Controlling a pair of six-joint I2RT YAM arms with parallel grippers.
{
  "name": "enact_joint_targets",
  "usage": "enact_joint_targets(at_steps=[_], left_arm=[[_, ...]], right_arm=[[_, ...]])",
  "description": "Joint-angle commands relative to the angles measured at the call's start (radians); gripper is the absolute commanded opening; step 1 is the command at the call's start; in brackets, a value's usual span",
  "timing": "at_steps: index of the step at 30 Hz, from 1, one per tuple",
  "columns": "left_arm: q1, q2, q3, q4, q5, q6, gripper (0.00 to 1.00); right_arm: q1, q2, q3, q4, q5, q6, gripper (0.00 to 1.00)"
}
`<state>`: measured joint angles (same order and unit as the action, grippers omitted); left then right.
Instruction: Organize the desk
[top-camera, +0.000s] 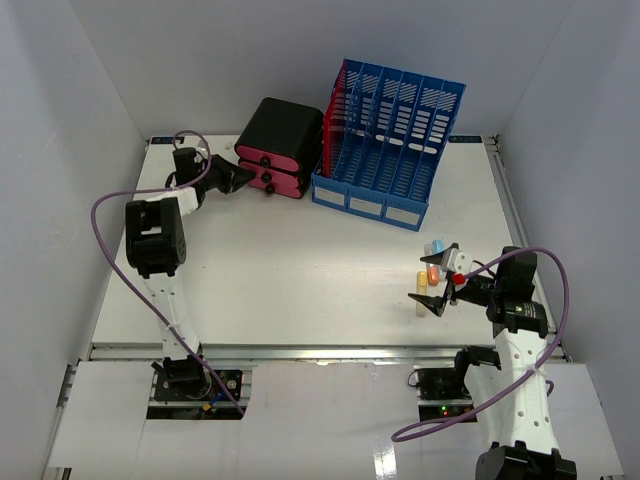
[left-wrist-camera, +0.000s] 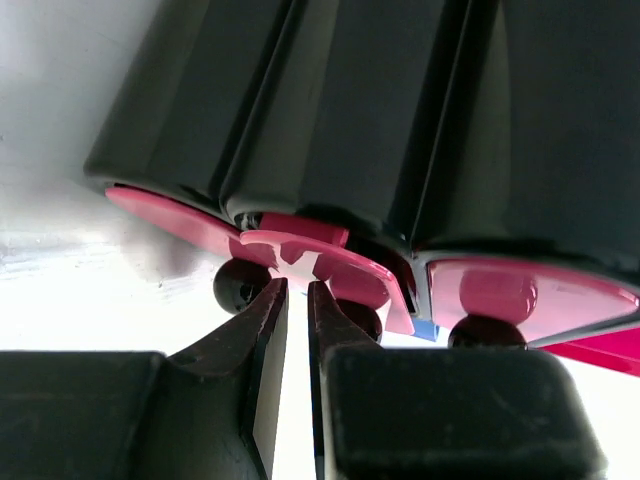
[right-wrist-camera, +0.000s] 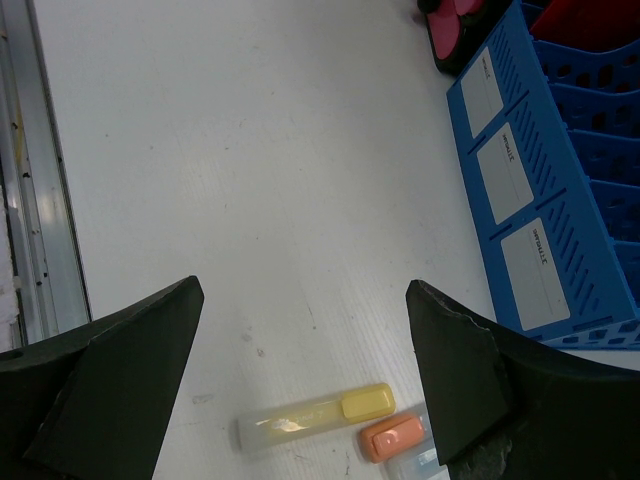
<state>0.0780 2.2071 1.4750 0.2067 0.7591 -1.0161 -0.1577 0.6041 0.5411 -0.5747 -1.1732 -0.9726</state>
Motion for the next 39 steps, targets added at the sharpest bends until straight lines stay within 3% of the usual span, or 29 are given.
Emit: enact_joint_targets(at_steps=[1, 25, 33, 39], left_arm=[[-0.005, 0.018, 0.055, -0.007, 0.009, -0.029, 0.25], [-0.006, 0.050, 0.137, 0.009, 0.065, -0.095, 0.26], [0.020, -0.073, -0.092, 0.135, 0.075, -0.059, 0.26], [0.039, -0.074, -0.196, 0.241, 0.163, -0.057, 0.36]], right_arm=[[-0.006, 0.003, 0.007, 0.003, -0.009, -0.005, 0.89], [-0.005, 0.006, 0.008, 0.001, -0.011, -0.005, 0.89], [-0.005, 0.000, 0.007, 0.001, -0.014, -0.003, 0.89], [-0.006, -0.004, 0.007, 0.000, -0.020, -0.003, 0.89]])
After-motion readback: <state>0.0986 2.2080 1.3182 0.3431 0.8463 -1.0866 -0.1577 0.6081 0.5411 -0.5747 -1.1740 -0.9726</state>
